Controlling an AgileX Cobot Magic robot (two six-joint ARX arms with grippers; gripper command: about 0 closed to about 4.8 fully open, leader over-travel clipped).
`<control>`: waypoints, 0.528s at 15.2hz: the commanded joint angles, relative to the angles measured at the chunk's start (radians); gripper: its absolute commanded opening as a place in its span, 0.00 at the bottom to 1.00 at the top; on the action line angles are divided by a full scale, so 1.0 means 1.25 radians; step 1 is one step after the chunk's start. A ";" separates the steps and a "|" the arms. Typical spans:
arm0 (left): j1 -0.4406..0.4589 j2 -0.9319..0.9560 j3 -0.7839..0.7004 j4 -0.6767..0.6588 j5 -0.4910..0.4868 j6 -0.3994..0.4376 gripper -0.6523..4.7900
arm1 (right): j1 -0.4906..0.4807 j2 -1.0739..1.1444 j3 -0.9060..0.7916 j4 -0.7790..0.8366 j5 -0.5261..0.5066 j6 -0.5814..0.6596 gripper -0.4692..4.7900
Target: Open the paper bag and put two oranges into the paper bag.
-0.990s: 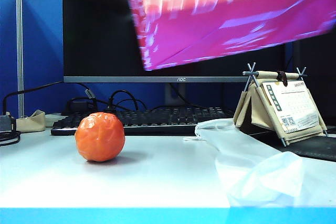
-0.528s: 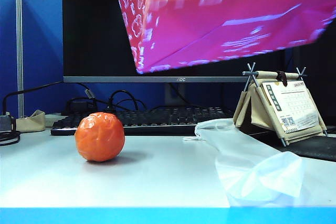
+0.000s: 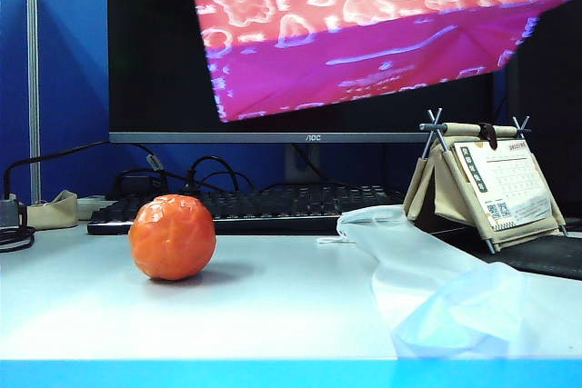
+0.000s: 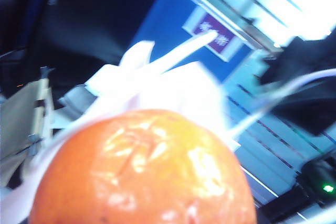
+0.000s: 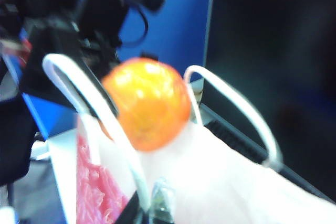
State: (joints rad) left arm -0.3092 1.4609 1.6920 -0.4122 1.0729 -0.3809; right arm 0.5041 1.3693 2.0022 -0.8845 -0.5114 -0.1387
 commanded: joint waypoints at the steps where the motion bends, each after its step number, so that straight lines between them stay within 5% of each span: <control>1: -0.009 0.011 0.002 -0.010 0.025 0.006 0.11 | 0.000 -0.004 0.006 0.055 -0.006 0.012 0.08; 8: -0.042 0.021 0.002 -0.022 0.151 -0.013 0.11 | 0.000 -0.002 0.005 0.181 -0.011 0.069 0.08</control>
State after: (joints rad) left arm -0.3477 1.4864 1.6913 -0.4393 1.2419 -0.3946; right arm 0.5030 1.3701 2.0022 -0.7120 -0.5179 -0.0727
